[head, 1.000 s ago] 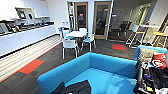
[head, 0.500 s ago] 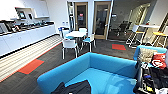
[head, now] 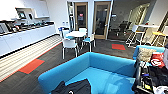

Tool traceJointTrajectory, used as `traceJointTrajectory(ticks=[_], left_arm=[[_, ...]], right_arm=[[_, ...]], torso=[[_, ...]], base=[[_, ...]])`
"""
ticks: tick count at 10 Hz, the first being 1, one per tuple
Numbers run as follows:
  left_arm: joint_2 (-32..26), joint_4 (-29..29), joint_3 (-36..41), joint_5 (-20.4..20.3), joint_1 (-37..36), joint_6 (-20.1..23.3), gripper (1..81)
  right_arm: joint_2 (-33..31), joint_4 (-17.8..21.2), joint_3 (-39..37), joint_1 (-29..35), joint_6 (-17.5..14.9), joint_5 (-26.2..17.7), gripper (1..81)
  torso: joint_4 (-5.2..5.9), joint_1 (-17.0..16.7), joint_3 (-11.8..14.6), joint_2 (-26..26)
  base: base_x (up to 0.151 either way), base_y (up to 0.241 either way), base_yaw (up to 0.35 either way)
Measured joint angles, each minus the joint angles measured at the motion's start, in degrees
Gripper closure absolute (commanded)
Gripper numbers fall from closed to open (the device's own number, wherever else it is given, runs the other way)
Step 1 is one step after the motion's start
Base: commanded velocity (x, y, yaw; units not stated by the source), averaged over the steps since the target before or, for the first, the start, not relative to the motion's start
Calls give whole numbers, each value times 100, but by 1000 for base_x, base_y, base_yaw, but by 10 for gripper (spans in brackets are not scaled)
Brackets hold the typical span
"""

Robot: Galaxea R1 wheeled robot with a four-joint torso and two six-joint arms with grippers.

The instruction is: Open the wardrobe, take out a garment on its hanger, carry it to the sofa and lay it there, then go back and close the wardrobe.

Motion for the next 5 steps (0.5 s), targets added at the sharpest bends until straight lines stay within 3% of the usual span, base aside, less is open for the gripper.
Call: traceJointTrajectory(ticks=[5], left_arm=[[2,0,2,22,20,21,10]], right_arm=[[18,-5,-9,-72,-2,-37,10]], torso=[[0,-5,0,-2]], base=[[-81,0,0]])
